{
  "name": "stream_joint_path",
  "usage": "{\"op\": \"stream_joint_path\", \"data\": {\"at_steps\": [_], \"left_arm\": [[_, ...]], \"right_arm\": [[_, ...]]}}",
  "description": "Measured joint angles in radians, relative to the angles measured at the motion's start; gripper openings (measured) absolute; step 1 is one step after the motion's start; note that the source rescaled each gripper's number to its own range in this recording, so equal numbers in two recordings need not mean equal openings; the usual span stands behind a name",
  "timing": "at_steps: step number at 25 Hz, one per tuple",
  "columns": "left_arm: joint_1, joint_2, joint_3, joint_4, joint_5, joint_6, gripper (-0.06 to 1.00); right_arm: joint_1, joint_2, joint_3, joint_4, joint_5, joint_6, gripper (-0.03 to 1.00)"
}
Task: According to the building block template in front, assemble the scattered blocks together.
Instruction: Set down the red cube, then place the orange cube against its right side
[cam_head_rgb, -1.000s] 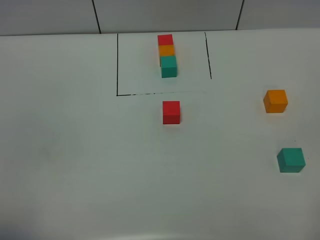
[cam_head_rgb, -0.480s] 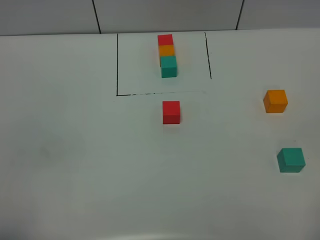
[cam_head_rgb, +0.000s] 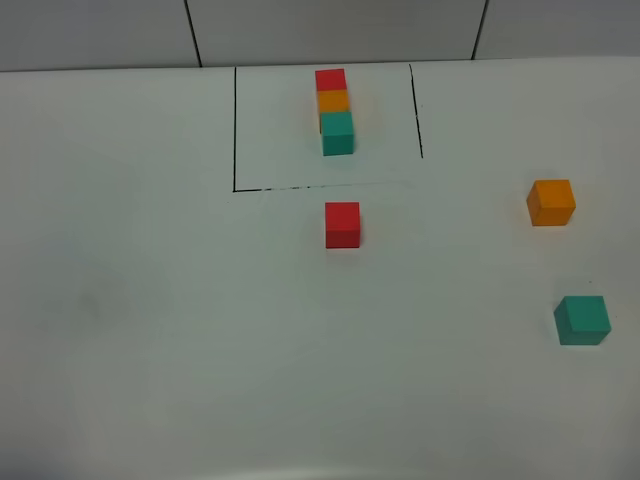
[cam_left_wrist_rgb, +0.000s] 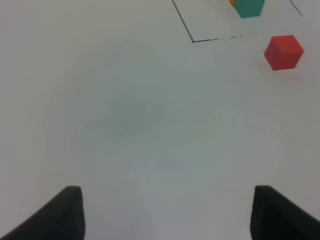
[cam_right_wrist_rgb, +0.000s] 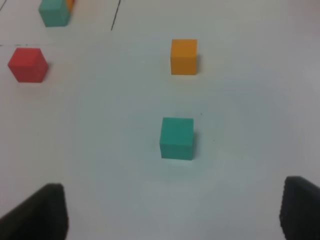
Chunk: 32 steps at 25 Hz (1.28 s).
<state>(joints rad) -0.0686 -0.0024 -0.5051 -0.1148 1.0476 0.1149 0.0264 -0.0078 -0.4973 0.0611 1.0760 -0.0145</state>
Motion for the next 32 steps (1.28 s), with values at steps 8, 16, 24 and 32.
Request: {"op": "stream_joint_path", "data": {"at_steps": [8, 16, 24, 32], "left_arm": [[0.003, 0.000, 0.000, 0.000, 0.000, 0.000, 0.43], [0.003, 0.000, 0.000, 0.000, 0.000, -0.001, 0.43], [0.003, 0.000, 0.000, 0.000, 0.000, -0.001, 0.43], [0.003, 0.000, 0.000, 0.000, 0.000, -0.001, 0.43]], "right_arm": [[0.000, 0.000, 0.000, 0.000, 0.000, 0.000, 0.72], [0.000, 0.000, 0.000, 0.000, 0.000, -0.001, 0.72], [0.000, 0.000, 0.000, 0.003, -0.001, 0.000, 0.73], [0.000, 0.290, -0.042, 0.003, -0.073, -0.052, 0.95]]}}
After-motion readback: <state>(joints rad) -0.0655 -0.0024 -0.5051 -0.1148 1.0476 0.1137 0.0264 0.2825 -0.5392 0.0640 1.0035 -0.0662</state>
